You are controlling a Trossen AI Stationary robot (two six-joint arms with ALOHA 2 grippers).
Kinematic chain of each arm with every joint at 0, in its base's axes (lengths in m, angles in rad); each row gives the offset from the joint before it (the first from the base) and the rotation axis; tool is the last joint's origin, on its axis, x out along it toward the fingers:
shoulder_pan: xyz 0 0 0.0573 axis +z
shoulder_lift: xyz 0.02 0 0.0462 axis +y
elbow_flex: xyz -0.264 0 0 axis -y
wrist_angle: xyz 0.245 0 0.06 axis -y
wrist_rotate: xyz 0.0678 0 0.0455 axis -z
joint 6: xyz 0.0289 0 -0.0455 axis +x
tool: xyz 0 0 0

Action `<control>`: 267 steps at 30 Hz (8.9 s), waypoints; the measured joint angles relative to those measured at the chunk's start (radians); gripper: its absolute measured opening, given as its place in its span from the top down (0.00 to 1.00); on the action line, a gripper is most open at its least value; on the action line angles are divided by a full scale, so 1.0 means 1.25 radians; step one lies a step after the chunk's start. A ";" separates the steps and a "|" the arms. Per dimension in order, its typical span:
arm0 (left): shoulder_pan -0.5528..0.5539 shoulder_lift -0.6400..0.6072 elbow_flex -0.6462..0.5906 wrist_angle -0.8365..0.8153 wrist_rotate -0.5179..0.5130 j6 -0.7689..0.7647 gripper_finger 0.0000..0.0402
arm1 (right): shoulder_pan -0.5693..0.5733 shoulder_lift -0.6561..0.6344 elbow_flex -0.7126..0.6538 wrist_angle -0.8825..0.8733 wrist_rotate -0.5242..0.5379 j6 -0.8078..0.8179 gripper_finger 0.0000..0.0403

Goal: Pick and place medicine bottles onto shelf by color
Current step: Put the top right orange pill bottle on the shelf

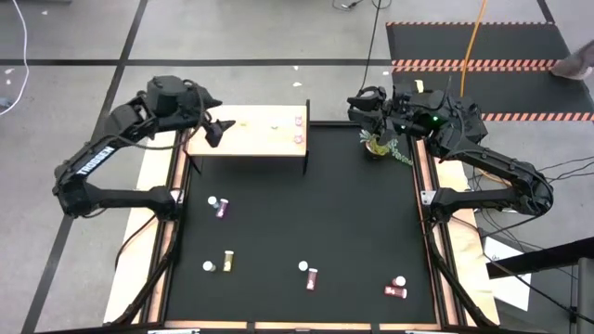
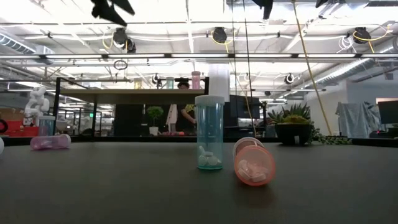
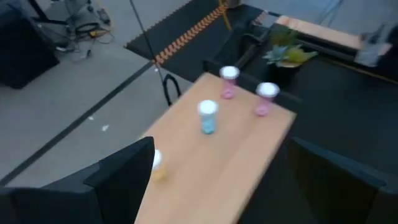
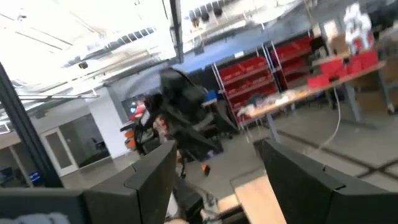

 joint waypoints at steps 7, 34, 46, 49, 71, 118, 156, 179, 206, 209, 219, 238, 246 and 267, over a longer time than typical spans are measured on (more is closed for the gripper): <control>-0.220 0.000 0.063 -0.140 -0.073 -0.245 0.10 | 0.062 -0.025 0.000 -0.105 -0.001 -0.007 0.42; -0.817 0.222 -0.121 -0.025 -0.246 -1.032 0.10 | 0.666 -0.216 -0.279 -0.422 0.494 0.323 0.52; -0.975 0.174 -0.120 -0.125 -0.229 -1.113 0.10 | 0.894 0.072 -0.265 -0.207 0.759 0.488 0.61; -1.053 0.175 -0.121 -0.146 -0.248 -1.165 0.10 | 0.918 0.154 -0.215 -0.205 0.778 0.522 0.61; -1.318 0.174 -0.296 -0.200 -0.311 -1.439 0.10 | 0.941 0.450 0.187 -0.289 0.835 0.470 0.61; -0.986 0.179 -0.380 0.044 -0.328 -1.161 0.10 | 0.683 0.270 -0.078 -0.340 0.624 0.116 0.61; -0.862 0.675 0.095 0.545 -0.234 -0.361 0.10 | 0.907 0.015 -0.289 -0.680 0.439 0.760 0.61; -0.829 0.994 0.331 0.958 -0.164 -0.149 0.10 | 1.142 0.091 0.035 -1.165 0.351 0.832 0.61; -0.736 1.235 0.646 0.811 -0.051 -0.015 0.10 | 1.309 0.043 0.004 -1.146 0.456 0.873 0.61; -0.734 1.206 0.646 0.754 -0.047 -0.009 0.10 | 1.337 0.072 0.003 -1.128 0.457 0.894 0.61; -0.711 1.173 0.646 0.651 0.032 0.027 0.10 | 1.370 0.227 0.003 -1.085 0.352 0.899 0.61; -0.678 1.100 0.646 0.505 0.017 0.012 0.10 | 1.367 0.358 0.003 -1.028 0.463 0.823 0.43; -0.651 1.073 0.646 0.417 -0.018 0.009 0.10 | 1.343 0.362 0.003 -1.036 0.508 0.816 0.44; -0.623 1.024 0.645 0.400 -0.017 -0.013 0.10 | 1.314 0.362 0.003 -1.018 0.528 0.783 0.45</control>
